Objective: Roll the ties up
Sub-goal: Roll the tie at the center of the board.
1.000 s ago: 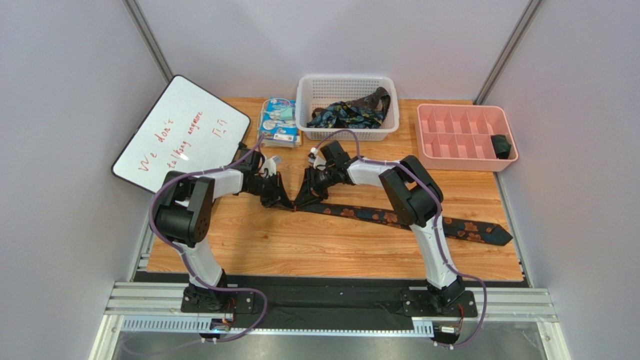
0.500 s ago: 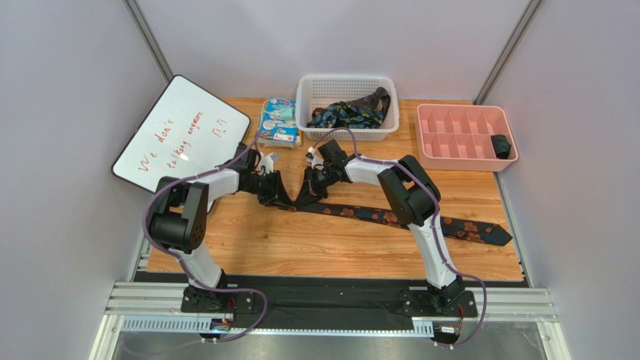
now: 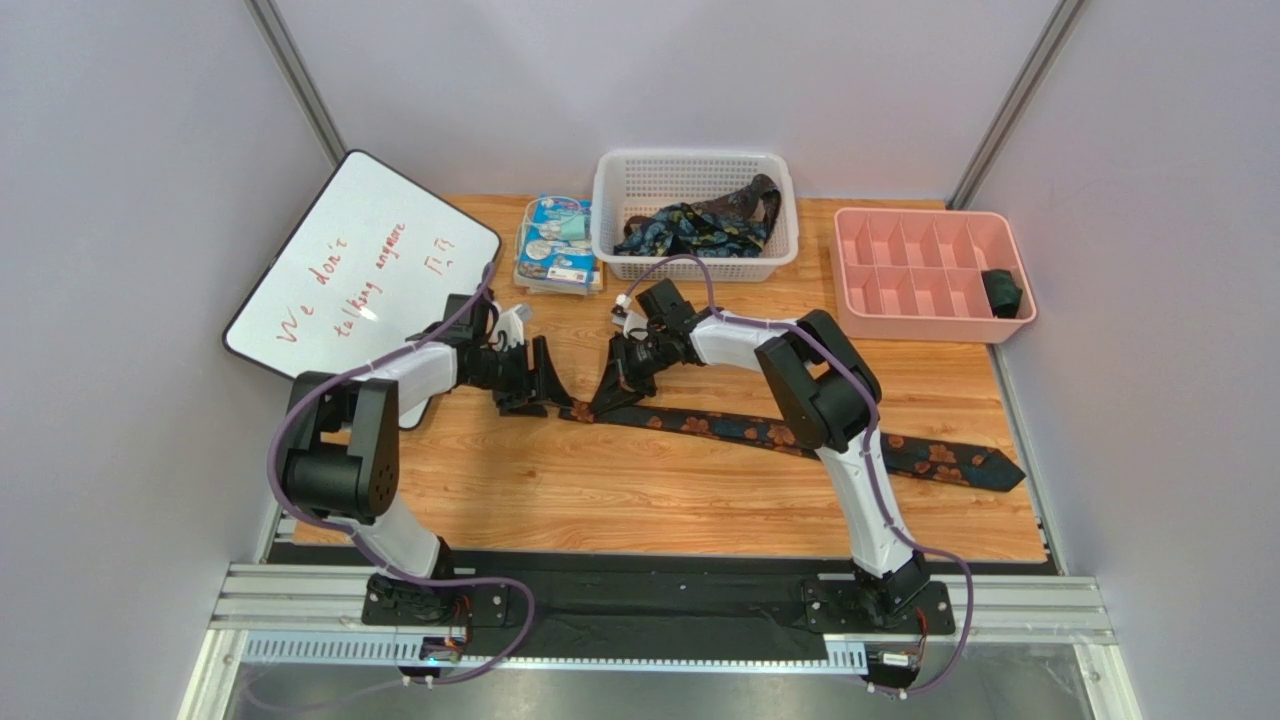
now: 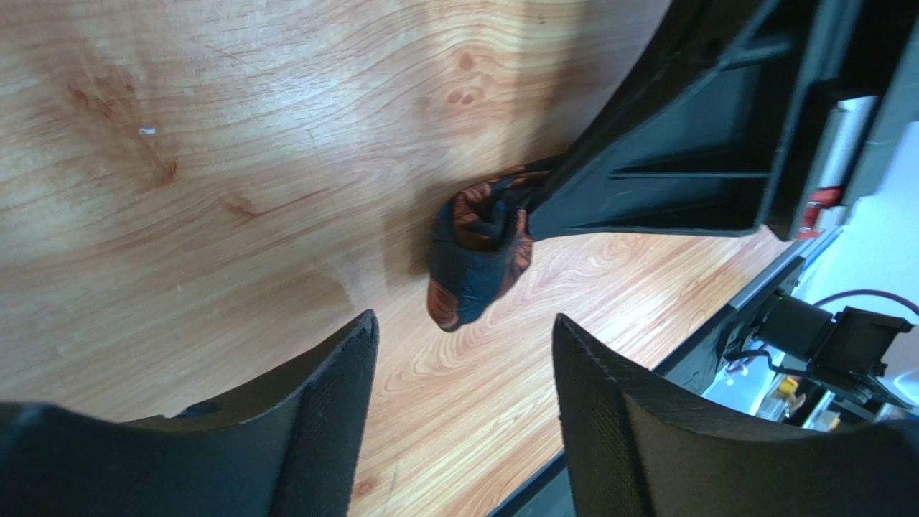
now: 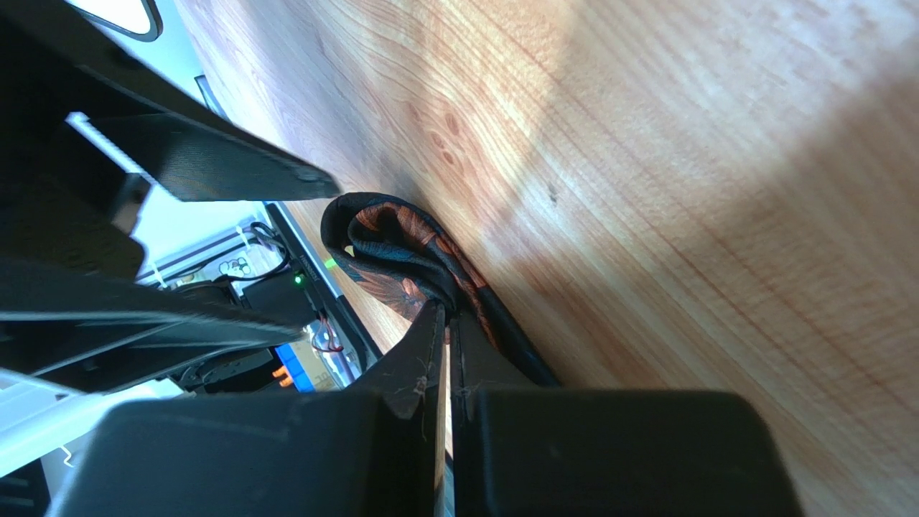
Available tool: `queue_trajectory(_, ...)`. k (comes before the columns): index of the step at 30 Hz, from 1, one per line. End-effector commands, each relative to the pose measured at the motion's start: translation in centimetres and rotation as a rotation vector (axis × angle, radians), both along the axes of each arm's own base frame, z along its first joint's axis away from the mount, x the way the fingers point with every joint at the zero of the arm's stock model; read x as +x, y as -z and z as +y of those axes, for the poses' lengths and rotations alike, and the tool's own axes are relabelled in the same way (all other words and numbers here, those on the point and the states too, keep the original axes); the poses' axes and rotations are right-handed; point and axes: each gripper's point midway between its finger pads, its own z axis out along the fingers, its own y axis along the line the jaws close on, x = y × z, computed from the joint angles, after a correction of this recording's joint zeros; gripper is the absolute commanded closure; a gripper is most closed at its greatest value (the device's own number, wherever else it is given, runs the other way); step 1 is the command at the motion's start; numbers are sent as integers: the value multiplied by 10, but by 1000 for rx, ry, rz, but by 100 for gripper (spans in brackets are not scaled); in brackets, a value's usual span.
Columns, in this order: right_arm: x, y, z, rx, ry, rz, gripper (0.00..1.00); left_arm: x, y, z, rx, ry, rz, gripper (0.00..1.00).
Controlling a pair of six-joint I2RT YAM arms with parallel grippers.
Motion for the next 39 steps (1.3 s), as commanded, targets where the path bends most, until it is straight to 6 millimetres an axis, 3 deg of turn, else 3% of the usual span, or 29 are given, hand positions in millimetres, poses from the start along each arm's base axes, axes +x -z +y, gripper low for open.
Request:
queue_trajectory(1,1,27,-13,-83,14,14,100,4,6,-2,-16,11,-13,36)
queue_trajectory(6,1,29,-12,-82,15,22,100,8,8,-9,-56,19,2,48)
queue_trajectory(10,0,30,-12,-81,13,31,100,9,8,-16,-84,26,-2,50)
queue_trajectory(19,0,34,-12,-87,16,38,100,11,-6,-21,-86,34,-43,75)
queue_trajectory(23,1,36,-12,-93,23,41,100,6,-20,-27,-95,58,-72,91)
queue_trajectory(30,1,34,-9,-90,28,48,100,-1,-35,-48,-93,103,-104,96)
queue_trajectory(39,-3,0,3,7,4,37,100,3,-3,-55,86,132,-77,100)
